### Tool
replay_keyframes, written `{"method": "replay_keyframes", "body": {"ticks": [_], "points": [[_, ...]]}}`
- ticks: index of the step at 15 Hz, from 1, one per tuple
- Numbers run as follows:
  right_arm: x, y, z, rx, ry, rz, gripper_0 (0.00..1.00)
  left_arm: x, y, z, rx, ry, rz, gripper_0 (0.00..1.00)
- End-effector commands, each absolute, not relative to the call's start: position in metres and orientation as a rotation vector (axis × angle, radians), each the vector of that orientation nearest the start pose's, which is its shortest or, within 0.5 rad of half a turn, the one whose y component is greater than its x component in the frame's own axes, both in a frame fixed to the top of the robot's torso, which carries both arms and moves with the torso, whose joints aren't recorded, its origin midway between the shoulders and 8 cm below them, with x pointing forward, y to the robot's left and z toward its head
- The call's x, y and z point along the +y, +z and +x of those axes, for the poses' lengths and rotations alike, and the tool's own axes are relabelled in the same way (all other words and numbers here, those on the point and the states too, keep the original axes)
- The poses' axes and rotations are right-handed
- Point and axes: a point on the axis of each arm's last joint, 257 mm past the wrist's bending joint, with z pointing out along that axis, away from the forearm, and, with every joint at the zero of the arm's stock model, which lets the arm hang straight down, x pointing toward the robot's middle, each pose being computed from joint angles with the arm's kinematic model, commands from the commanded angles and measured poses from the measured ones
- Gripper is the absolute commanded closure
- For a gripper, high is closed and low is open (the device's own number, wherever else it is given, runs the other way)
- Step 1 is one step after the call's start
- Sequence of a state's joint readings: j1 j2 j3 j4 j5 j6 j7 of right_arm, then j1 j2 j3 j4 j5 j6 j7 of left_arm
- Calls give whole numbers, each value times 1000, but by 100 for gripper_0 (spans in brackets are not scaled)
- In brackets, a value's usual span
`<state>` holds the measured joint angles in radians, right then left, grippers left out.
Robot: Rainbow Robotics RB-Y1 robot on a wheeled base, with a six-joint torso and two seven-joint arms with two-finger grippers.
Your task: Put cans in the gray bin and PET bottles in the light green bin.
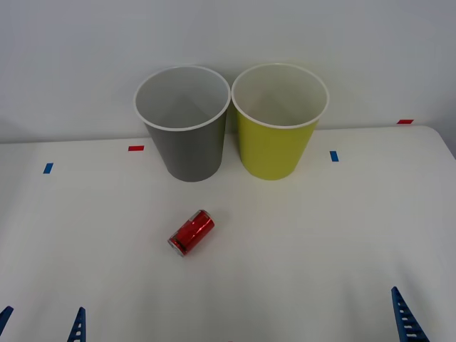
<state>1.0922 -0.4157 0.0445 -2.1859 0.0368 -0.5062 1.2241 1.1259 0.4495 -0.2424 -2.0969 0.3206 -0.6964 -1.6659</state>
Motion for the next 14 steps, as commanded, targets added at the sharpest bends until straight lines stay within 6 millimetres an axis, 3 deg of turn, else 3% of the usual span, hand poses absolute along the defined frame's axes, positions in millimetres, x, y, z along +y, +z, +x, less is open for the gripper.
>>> {"method": "replay_keyframes", "body": {"ticks": [1, 14], "points": [[-295, -204, 238, 1575, 60, -99, 0, 284, -218, 207, 1529, 9, 2, 0], [-295, -204, 238, 1575, 60, -99, 0, 284, -218, 207, 1529, 9, 2, 0]]}}
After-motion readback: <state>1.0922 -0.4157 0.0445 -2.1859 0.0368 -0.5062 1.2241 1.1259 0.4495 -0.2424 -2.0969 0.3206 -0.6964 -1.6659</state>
